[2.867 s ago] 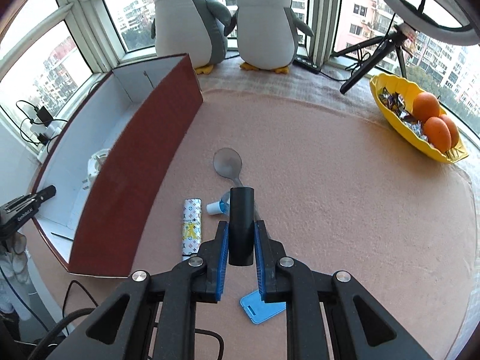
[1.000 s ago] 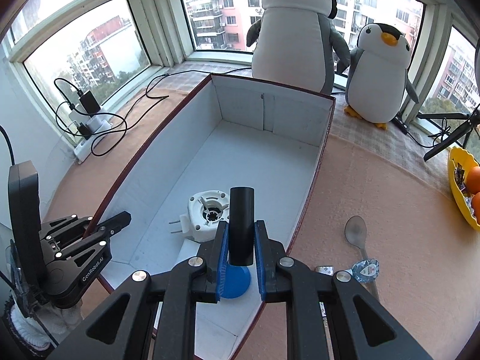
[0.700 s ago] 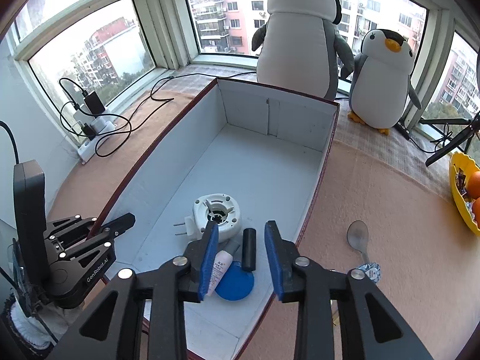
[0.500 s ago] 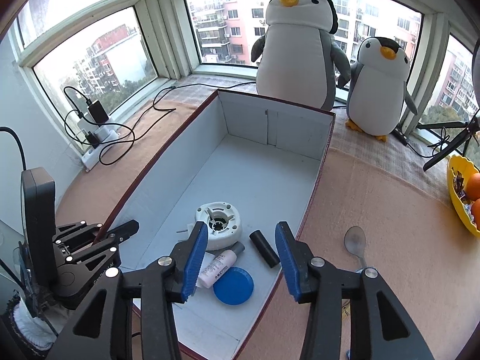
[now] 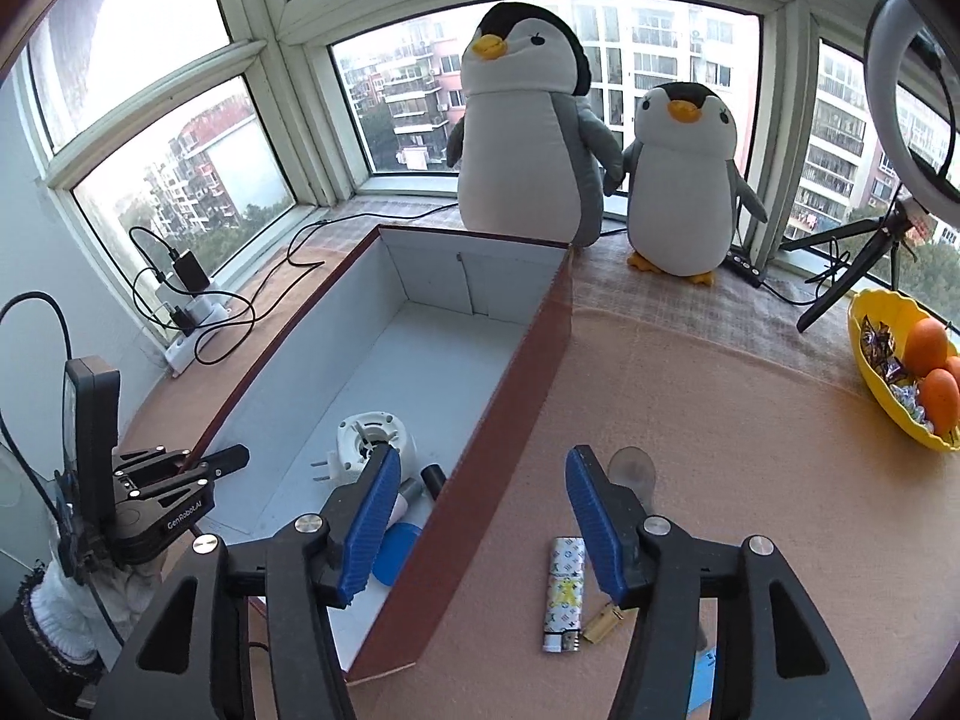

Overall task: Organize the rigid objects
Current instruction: 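Move the right tool to the wooden clothespin and grasp it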

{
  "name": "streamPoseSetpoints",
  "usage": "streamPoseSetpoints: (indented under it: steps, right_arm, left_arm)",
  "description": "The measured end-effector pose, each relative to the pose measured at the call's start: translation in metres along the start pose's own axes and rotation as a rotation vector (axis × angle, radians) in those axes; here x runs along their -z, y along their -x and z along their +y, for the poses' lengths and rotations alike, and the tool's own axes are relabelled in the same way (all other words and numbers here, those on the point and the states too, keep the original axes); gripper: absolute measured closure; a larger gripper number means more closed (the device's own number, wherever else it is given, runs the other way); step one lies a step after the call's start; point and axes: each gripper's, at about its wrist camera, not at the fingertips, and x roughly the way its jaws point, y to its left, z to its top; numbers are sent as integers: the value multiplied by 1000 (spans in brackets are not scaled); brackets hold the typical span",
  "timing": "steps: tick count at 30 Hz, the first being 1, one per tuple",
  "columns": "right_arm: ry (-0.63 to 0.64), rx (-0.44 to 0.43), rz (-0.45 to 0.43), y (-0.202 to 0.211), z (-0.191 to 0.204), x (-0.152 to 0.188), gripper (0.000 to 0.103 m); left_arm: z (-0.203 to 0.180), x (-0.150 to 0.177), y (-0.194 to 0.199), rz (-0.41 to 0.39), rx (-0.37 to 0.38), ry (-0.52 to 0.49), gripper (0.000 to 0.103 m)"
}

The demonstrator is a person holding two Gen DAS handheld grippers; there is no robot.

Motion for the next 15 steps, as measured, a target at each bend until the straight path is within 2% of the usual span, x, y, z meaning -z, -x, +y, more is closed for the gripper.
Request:
streamPoseSetpoints:
  steps: [10,15]
  right_arm:
    - [-117,117,10,17,-68,19,43]
    - [-172,99,63,12,-92,32,43]
  left_arm:
    - [-2,0,2,2,-19,-4,98]
    - [-3,-1,2,3,-27,-2,98]
